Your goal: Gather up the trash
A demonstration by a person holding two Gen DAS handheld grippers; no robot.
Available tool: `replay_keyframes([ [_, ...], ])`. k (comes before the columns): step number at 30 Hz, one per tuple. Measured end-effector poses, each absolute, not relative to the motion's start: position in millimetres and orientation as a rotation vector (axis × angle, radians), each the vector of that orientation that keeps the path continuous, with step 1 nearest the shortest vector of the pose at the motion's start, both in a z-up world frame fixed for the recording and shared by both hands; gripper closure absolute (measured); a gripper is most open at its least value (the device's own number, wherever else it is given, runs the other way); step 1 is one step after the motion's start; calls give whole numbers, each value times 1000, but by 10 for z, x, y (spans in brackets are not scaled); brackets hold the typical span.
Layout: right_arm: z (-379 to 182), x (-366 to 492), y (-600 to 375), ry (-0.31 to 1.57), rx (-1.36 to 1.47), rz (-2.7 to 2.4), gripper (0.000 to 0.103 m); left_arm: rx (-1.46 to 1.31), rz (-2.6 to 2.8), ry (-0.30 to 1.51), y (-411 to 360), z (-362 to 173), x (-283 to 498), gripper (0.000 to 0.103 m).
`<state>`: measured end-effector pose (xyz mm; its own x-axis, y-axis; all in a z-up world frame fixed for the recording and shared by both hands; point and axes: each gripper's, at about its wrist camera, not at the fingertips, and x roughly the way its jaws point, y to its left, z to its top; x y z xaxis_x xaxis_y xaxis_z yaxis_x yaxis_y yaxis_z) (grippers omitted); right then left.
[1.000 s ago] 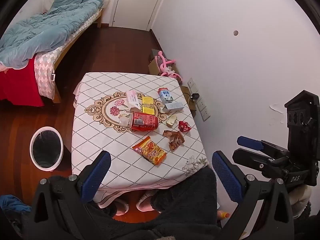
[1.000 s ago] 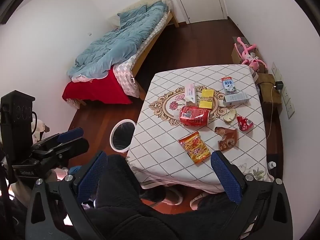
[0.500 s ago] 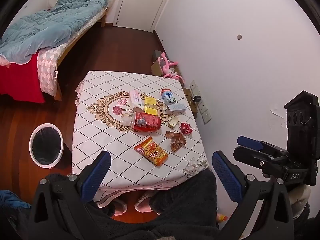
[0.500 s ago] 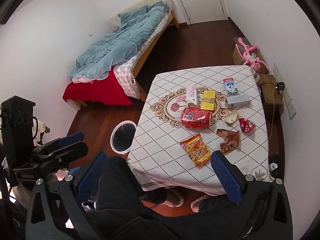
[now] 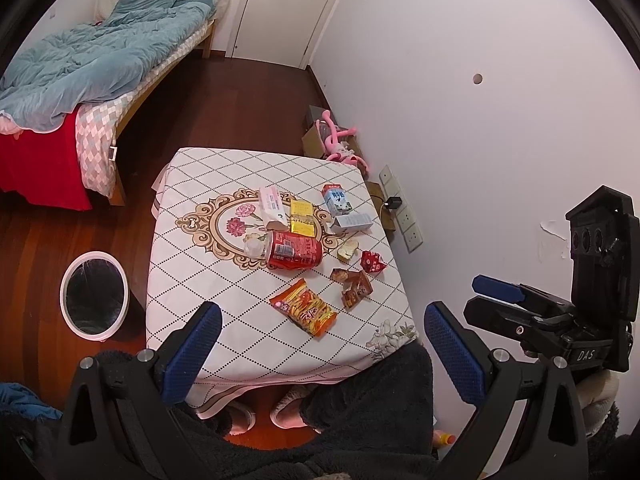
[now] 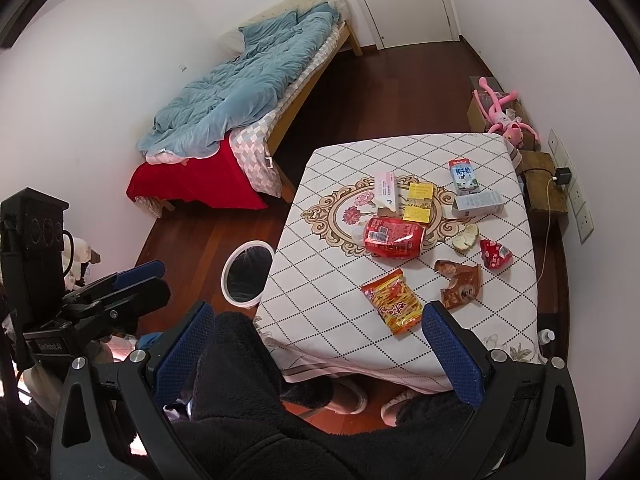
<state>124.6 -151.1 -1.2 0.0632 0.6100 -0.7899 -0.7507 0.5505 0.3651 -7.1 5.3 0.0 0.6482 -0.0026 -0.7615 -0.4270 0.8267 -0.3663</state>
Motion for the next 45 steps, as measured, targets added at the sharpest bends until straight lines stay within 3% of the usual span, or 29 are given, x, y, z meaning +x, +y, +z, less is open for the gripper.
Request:
replay_keyframes([
  [45,85,1220,-1480,1081,-164,1056,0,-556,257,838,27,19,-73,0],
])
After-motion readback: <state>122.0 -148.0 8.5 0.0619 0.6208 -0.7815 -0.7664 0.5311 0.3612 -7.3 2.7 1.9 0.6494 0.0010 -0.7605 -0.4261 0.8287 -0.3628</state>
